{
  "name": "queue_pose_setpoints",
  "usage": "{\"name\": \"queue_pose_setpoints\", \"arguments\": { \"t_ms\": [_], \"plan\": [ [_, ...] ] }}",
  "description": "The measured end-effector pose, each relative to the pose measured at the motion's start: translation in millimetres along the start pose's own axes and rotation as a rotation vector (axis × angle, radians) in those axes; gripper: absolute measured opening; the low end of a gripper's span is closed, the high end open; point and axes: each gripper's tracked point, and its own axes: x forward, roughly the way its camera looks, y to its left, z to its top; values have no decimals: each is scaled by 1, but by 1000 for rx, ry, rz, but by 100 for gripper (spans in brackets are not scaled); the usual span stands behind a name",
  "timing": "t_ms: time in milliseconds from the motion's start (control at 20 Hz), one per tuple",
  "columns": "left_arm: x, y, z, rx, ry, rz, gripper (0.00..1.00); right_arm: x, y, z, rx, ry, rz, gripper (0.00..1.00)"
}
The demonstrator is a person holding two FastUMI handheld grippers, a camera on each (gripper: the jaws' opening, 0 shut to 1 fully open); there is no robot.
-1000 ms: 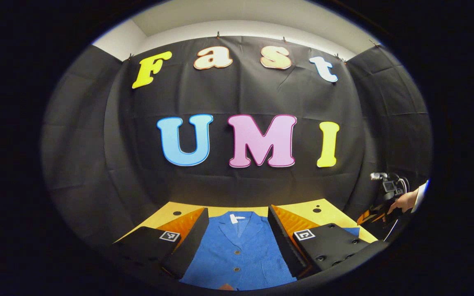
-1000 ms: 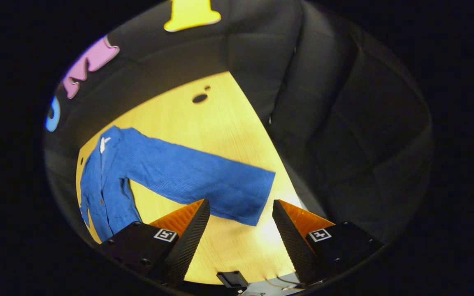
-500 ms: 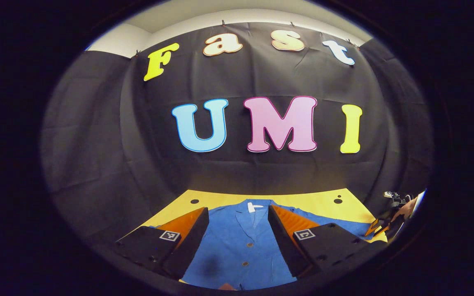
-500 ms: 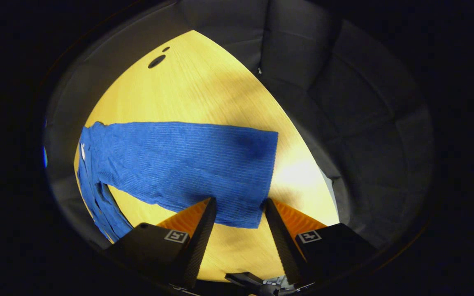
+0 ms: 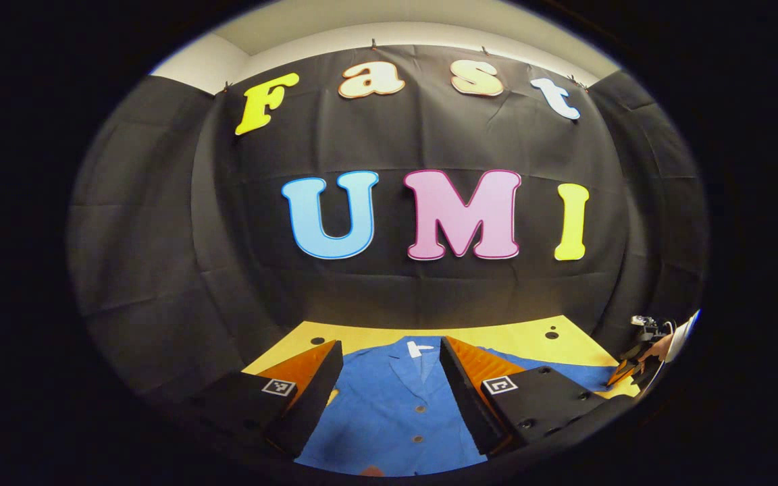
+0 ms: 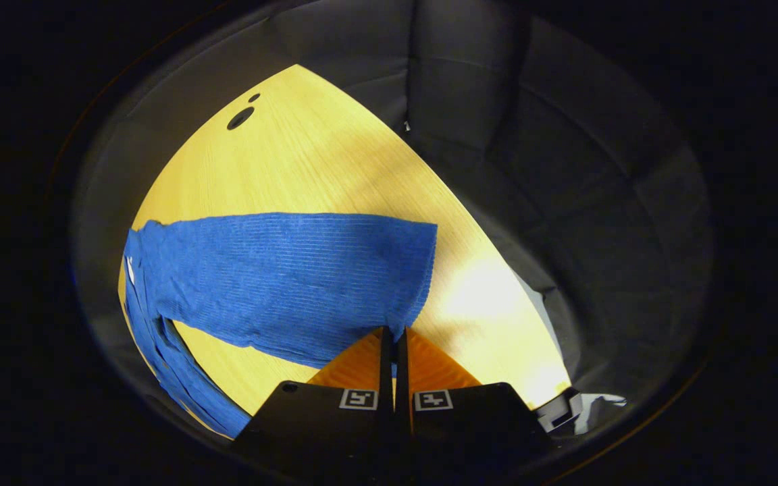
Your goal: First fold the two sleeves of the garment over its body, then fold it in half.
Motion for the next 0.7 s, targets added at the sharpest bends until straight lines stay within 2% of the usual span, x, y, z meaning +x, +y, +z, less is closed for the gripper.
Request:
{"name": "queue_pose_setpoints", "arguments": {
  "t_ms": [150, 350, 600, 700],
  "plan": [
    [-1, 35, -6, -7, -7, 6, 83, -26, 9, 2, -4, -102, 8, 6],
    [3, 57, -19, -39, 3, -49, 83, -88, 35, -7, -92, -249, 13, 5],
    [13, 73, -13, -49, -51, -148, 82, -184, 89, -15, -208, -451, 4, 5],
    [16, 85, -13, -50, -72, -176, 82, -231, 125, -12, -277, -555, -5, 5]
  ]
}}
